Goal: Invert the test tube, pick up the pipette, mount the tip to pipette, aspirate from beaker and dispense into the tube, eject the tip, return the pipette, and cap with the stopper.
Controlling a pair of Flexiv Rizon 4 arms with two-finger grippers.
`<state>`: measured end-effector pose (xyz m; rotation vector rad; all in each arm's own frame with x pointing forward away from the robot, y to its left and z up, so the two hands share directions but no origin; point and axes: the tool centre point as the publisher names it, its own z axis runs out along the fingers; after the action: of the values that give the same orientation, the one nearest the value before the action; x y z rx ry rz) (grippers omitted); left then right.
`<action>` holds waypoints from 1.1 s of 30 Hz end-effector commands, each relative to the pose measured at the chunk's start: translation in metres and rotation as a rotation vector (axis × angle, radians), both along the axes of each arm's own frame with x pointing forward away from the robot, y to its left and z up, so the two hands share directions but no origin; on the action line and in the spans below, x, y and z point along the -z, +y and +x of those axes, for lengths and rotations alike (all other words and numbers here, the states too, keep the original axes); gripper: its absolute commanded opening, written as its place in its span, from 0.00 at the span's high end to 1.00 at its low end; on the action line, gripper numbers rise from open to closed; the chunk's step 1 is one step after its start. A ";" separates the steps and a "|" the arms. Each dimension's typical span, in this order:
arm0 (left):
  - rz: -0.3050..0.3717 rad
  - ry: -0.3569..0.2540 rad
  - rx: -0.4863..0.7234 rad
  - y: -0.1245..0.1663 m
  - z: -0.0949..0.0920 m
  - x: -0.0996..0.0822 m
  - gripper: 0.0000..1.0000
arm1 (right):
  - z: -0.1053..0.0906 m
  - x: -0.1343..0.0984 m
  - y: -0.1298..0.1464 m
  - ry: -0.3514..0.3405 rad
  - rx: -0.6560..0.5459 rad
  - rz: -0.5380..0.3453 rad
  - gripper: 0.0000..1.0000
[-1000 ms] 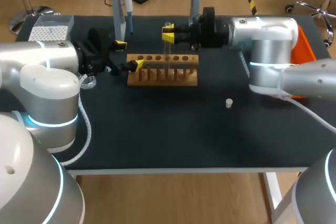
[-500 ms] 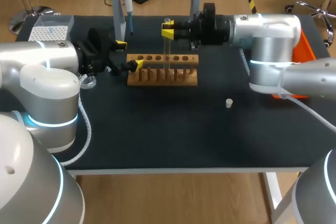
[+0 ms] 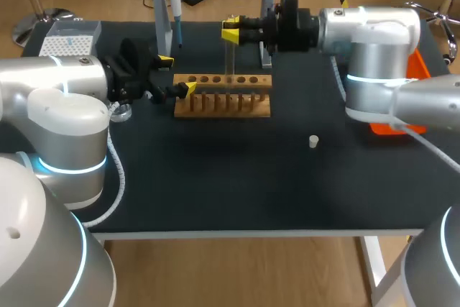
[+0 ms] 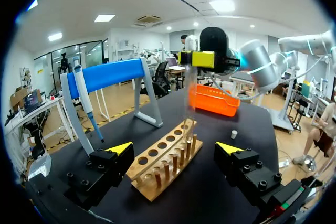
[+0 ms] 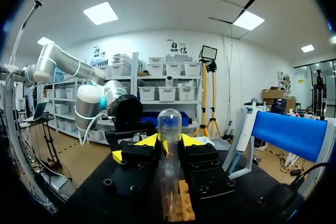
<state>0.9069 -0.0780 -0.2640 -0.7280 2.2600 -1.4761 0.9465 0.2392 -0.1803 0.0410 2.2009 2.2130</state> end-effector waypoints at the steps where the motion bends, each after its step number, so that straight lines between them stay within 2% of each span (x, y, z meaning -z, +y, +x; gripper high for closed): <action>1: 0.000 0.000 0.002 0.000 0.000 0.001 0.00 | -0.015 -0.020 -0.016 -0.002 0.004 -0.033 1.00; 4: 0.000 0.000 0.002 0.000 0.000 0.001 0.00 | -0.024 -0.028 -0.026 0.005 0.017 -0.044 1.00; 19: 0.000 0.000 0.002 0.000 0.000 0.001 0.00 | -0.024 -0.028 -0.026 0.005 0.017 -0.044 1.00; 22: 0.000 0.000 0.002 0.000 0.000 0.001 0.00 | -0.019 -0.029 -0.027 0.270 0.053 -0.083 1.00; 24: 0.000 0.000 0.002 0.000 0.000 0.001 0.00 | -0.011 -0.031 -0.026 0.529 0.103 -0.106 1.00; 26: 0.000 0.000 0.002 0.000 0.000 0.001 0.00 | -0.007 -0.031 -0.028 0.836 0.111 -0.158 1.00; 27: 0.000 0.000 0.002 0.000 0.000 0.001 0.00 | -0.005 -0.030 -0.028 0.965 0.112 -0.177 1.00; 29: 0.000 0.000 0.002 0.000 0.000 0.001 0.00 | -0.001 -0.027 -0.029 1.099 0.115 -0.223 1.00; 33: 0.000 0.000 0.002 0.000 0.000 0.001 0.00 | -0.005 -0.023 -0.030 1.503 0.084 -0.247 1.00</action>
<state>0.9071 -0.0778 -0.2642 -0.7278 2.2600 -1.4767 0.9410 0.2106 -0.1588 0.6198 2.4382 2.2387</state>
